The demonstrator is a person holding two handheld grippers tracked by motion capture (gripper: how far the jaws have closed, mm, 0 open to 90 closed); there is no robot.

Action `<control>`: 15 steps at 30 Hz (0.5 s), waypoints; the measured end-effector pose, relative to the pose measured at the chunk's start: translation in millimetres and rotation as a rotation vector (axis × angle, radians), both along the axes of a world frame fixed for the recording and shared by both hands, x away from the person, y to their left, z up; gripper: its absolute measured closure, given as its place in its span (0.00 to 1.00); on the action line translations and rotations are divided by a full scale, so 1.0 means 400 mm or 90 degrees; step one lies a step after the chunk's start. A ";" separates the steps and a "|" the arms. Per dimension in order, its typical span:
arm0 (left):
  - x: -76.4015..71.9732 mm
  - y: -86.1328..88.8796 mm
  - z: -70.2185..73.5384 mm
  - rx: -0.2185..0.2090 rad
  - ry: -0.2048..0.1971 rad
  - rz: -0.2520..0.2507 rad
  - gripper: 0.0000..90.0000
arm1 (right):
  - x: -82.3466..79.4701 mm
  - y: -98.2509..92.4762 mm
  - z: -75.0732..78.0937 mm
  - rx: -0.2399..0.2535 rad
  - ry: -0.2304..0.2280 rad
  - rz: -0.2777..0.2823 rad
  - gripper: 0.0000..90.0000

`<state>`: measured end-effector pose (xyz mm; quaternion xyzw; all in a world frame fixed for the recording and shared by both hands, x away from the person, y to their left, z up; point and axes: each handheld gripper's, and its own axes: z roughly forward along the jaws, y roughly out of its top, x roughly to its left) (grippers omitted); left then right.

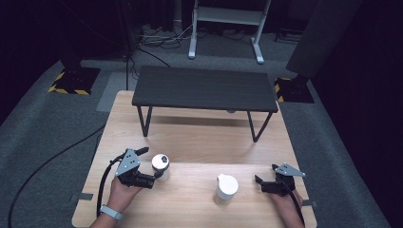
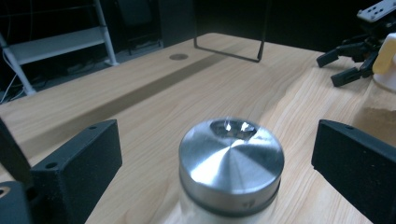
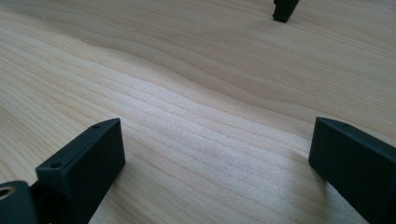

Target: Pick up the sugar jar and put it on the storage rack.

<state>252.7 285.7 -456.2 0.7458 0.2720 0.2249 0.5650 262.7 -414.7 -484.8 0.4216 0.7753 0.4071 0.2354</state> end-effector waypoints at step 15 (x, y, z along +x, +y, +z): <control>0.036 -0.050 0.011 0.011 0.000 -0.032 0.02 | -0.001 0.002 0.000 0.000 0.000 -0.005 0.04</control>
